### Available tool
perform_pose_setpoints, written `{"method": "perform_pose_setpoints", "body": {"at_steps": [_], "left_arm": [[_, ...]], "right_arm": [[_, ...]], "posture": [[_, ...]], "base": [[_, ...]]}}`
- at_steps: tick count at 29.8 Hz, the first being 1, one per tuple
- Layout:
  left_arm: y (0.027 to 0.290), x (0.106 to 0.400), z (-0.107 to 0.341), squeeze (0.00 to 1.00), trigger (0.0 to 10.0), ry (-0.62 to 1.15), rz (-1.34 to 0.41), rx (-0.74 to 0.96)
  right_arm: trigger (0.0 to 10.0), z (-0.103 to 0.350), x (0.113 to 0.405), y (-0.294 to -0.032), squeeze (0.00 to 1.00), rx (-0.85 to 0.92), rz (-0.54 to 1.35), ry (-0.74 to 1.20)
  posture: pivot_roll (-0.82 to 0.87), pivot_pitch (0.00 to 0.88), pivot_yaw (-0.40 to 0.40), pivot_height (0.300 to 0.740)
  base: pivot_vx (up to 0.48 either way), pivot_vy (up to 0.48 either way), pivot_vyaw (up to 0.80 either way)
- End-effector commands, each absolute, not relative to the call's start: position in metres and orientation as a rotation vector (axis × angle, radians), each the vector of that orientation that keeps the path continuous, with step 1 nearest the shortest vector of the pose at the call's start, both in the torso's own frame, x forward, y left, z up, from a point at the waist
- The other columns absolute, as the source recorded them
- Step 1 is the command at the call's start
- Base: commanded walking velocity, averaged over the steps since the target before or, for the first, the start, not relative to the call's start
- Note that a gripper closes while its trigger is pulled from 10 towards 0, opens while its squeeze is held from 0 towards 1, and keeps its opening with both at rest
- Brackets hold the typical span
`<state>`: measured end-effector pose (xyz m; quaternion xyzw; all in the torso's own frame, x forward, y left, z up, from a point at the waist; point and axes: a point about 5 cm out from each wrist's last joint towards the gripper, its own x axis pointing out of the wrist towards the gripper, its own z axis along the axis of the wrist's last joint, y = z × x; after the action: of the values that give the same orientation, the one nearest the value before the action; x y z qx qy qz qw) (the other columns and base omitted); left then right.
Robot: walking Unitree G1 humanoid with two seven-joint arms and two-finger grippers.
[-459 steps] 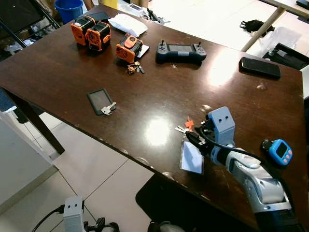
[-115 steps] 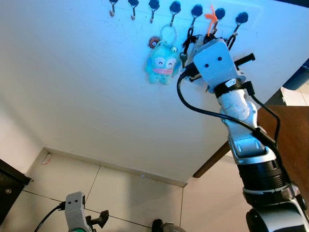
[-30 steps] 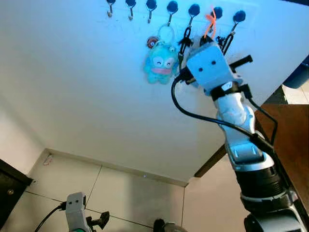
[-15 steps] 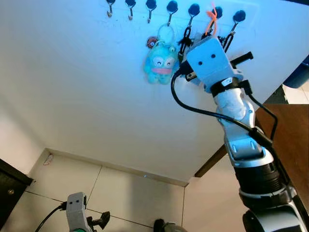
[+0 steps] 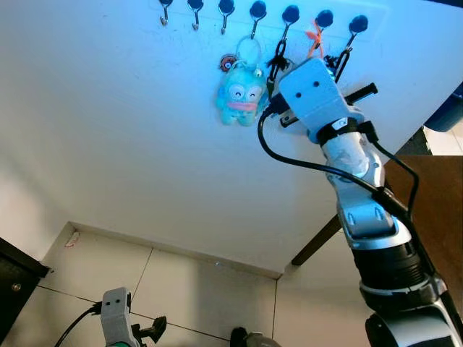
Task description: Hang keys on a hook
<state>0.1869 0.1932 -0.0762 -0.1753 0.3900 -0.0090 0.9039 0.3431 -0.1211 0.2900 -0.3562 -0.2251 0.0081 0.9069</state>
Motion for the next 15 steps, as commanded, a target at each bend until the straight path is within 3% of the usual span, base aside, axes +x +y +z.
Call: {"method": "perform_pose_setpoints", "body": {"at_steps": [1,6,7,8,10,15], "left_arm": [[0.191,0.178,-0.081,0.0,10.0,0.843,-0.021,-0.373],[0.19,0.178,-0.082,0.0,10.0,0.844,-0.021,-0.373],[0.19,0.177,-0.082,0.0,10.0,0.845,-0.021,-0.373],[0.19,0.177,-0.082,0.0,10.0,0.845,-0.021,-0.373],[0.19,0.177,-0.082,0.0,10.0,0.845,-0.021,-0.373],[0.19,0.177,-0.082,0.0,10.0,0.847,-0.022,-0.372]], "right_arm": [[10.0,0.283,0.344,-0.122,0.0,-0.749,0.031,-0.43],[10.0,0.277,0.342,-0.119,0.0,-0.675,0.077,-0.423],[10.0,0.276,0.342,-0.118,0.19,-0.65,0.085,-0.423],[10.0,0.276,0.342,-0.118,0.19,-0.65,0.085,-0.423],[10.0,0.273,0.34,-0.116,1.0,-0.598,0.112,-0.426],[10.0,0.268,0.334,-0.109,1.0,-0.435,0.21,-0.448]], "posture": [[-0.09,0.096,0.018,0.74],[-0.09,0.096,0.018,0.74],[-0.09,0.096,0.018,0.74],[-0.09,0.096,0.018,0.74],[-0.09,0.096,0.018,0.74],[-0.09,0.1,0.011,0.74]], "base": [[0.0,0.0,0.0],[0.0,0.0,0.0],[0.0,0.0,0.0],[0.0,0.0,0.0],[0.0,0.0,0.0],[0.0,0.0,0.0]]}}
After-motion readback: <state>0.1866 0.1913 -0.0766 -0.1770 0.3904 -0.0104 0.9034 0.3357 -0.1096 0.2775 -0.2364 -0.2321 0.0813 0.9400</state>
